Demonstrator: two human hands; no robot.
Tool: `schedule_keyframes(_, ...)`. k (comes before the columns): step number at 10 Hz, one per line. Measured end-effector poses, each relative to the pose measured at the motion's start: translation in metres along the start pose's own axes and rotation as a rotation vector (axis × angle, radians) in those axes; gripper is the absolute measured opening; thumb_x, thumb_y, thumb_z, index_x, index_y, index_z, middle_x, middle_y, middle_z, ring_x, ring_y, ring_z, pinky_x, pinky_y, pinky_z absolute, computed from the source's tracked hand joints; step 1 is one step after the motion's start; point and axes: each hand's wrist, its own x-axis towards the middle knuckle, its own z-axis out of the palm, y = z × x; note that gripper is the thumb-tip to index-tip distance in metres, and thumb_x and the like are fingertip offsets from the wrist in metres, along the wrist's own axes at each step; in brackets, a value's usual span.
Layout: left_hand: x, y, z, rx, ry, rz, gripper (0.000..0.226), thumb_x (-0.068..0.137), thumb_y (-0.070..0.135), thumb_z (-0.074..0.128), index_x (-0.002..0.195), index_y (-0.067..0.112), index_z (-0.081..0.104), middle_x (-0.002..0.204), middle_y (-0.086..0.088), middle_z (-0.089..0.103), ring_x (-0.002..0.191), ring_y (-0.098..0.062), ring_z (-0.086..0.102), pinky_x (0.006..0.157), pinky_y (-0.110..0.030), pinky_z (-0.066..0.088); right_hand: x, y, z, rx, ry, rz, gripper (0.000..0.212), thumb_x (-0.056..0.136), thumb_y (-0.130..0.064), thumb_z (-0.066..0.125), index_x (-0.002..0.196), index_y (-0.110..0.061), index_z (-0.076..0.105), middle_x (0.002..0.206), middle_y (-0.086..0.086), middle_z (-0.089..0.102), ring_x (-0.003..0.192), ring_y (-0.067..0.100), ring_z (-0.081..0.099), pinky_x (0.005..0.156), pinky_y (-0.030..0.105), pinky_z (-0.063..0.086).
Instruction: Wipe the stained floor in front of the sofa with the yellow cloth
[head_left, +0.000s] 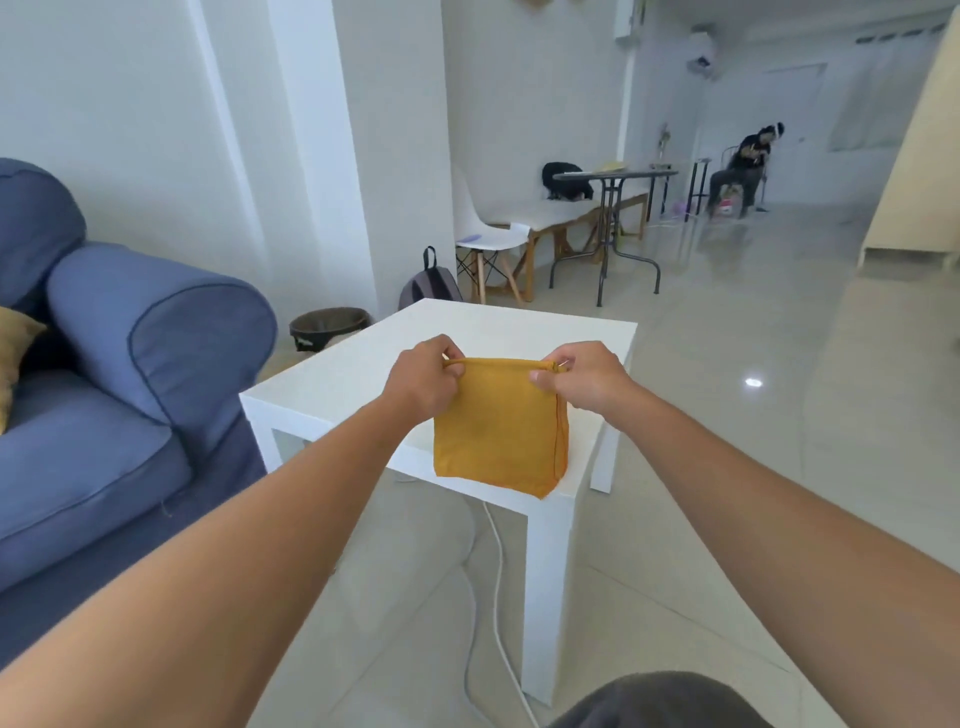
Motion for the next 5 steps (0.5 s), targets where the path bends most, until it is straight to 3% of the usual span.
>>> schedule_keyframes(2, 0.053, -0.025, 0.059, -0.119, -0.004, -0.151, 0.02, 0.098, 0.02, 0.053, 0.114, 0.015, 0.062, 0.12, -0.01, 0.061, 0.101, -0.025, 0.053, 0.086, -0.032, 0.045, 0.053, 0.04, 0.03, 0.026, 0.168, 0.064, 0.022, 0.086, -0.027, 0.073, 0.103, -0.013, 0.074, 0.1, 0.003, 0.069, 0.102, 0.022, 0.064, 0.087, 0.032, 0.052)
schedule_keyframes(3, 0.071, -0.036, 0.072, -0.078, 0.002, -0.178, 0.028, 0.097, 0.026, 0.054, 0.124, 0.018, 0.057, 0.126, -0.01, 0.06, 0.115, -0.028, 0.055, 0.092, -0.035, 0.046, 0.07, 0.049, 0.043, -0.045, 0.18, 0.078, 0.023, 0.086, -0.03, 0.073, 0.105, -0.016, 0.074, 0.106, 0.004, 0.072, 0.102, 0.023, 0.065, 0.086, 0.032, 0.053)
schedule_keyframes(4, 0.065, -0.038, 0.085, 0.108, 0.038, -0.099, 0.05, 0.095, 0.04, 0.054, 0.14, 0.019, 0.044, 0.139, -0.008, 0.051, 0.128, -0.027, 0.049, 0.103, -0.041, 0.043, 0.067, 0.055, 0.05, -0.106, 0.212, 0.064, 0.031, 0.085, -0.034, 0.073, 0.113, -0.021, 0.07, 0.116, 0.001, 0.071, 0.111, 0.022, 0.062, 0.096, 0.036, 0.051)
schedule_keyframes(5, 0.044, -0.031, 0.094, 0.232, -0.095, 0.043, 0.064, 0.095, 0.055, 0.042, 0.148, 0.021, 0.036, 0.155, -0.004, 0.035, 0.142, -0.025, 0.034, 0.112, -0.044, 0.032, 0.049, 0.046, 0.039, 0.11, 0.334, -0.002, 0.025, 0.088, -0.035, 0.069, 0.111, -0.025, 0.071, 0.113, -0.007, 0.071, 0.104, 0.013, 0.064, 0.089, 0.027, 0.05)
